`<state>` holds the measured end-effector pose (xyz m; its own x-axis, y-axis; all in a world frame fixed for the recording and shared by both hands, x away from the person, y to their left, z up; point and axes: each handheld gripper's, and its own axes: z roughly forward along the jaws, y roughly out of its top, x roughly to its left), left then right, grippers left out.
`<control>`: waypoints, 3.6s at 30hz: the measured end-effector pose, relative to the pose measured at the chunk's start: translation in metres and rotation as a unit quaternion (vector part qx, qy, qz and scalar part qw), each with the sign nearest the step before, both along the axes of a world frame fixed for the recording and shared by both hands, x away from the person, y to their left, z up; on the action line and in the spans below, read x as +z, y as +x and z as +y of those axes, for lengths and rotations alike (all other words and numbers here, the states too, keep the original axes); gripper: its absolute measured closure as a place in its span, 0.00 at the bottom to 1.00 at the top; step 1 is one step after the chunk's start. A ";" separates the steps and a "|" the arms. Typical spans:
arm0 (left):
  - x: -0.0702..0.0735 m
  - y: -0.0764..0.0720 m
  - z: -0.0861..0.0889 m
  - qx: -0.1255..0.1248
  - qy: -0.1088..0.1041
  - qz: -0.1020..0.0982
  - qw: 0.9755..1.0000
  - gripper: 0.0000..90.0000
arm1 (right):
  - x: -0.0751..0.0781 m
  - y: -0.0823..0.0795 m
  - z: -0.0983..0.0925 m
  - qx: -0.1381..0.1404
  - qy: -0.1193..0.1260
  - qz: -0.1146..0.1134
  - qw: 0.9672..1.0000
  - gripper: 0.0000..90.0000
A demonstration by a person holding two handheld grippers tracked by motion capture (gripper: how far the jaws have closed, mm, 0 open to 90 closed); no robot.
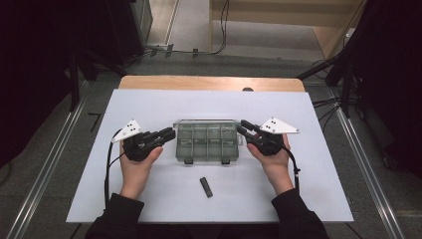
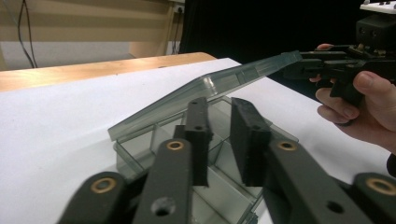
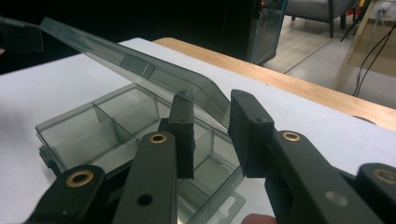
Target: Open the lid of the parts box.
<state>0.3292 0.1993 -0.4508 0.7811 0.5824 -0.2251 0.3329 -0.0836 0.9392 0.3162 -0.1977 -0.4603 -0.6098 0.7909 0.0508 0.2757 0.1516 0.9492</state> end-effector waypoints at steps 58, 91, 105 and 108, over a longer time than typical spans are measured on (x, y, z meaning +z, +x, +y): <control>-0.042 0.077 -0.040 0.137 0.095 -0.003 0.986 0.92 | 0.025 0.071 0.003 -0.044 0.017 0.052 0.998 0.85; -0.041 0.094 -0.041 0.139 0.080 0.038 0.986 0.94 | -0.036 0.086 0.015 -0.113 0.046 0.121 0.985 0.91; -0.044 0.108 -0.037 0.131 0.045 0.091 0.986 0.93 | -0.040 0.097 0.012 -0.110 0.072 0.152 0.980 0.92; -0.044 0.110 -0.037 0.131 0.038 0.104 0.985 0.93 | -0.040 0.099 0.012 -0.112 0.078 0.159 0.978 0.91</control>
